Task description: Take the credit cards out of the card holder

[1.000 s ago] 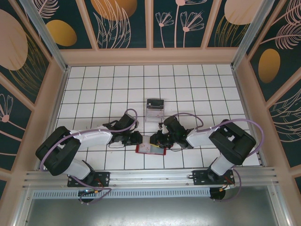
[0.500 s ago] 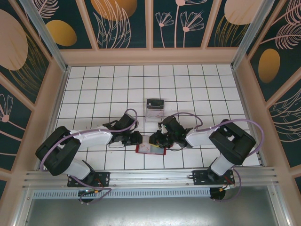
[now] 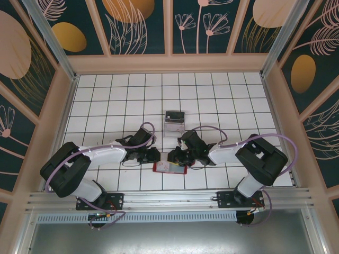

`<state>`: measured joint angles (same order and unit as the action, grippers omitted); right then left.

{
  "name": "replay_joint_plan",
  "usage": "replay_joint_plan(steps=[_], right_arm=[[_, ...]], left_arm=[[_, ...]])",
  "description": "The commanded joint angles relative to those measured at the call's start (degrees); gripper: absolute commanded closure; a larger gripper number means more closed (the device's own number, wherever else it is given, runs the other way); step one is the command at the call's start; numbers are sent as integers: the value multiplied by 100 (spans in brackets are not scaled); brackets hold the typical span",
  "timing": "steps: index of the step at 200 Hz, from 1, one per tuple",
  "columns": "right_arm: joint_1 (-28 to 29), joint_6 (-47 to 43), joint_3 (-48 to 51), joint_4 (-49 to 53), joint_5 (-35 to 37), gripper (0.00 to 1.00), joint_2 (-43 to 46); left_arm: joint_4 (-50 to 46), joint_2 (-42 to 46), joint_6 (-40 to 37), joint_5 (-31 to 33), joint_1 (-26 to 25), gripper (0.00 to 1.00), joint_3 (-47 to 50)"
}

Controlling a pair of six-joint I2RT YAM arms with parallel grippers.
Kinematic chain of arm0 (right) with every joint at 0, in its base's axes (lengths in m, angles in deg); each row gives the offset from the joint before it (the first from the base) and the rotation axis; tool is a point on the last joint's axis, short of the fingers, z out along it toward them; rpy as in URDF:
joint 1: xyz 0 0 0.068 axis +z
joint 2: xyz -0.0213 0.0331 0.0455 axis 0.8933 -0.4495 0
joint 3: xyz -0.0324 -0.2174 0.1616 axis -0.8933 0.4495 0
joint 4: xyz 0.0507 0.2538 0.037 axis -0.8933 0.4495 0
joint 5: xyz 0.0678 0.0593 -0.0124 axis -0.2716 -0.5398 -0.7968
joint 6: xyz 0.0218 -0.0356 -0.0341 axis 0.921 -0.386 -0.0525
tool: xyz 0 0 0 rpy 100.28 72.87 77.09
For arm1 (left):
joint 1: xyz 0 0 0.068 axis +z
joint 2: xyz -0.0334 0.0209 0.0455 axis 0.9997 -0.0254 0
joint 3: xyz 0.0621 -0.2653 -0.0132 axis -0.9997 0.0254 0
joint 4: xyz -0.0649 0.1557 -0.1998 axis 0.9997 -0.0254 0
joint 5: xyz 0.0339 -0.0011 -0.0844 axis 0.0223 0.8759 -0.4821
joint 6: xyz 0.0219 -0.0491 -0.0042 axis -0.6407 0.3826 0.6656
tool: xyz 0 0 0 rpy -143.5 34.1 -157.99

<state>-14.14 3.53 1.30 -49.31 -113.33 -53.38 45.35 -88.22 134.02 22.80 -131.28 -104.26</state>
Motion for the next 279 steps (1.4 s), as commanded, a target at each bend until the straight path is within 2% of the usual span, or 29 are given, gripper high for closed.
replay_joint_plan(steps=[1,187,252,279], right_arm=[[65,-127,-142,169,295,74,23],[80,-228,-254,594,581,74,236],[102,141,-62,-566,27,74,46],[101,188,-36,-703,-27,74,91]], left_arm=[[-409,-157,-104,124,-8,79,88],[-471,-218,-129,124,-11,79,20],[-443,-219,-122,97,-9,78,11],[-444,-196,-113,106,-1,79,31]])
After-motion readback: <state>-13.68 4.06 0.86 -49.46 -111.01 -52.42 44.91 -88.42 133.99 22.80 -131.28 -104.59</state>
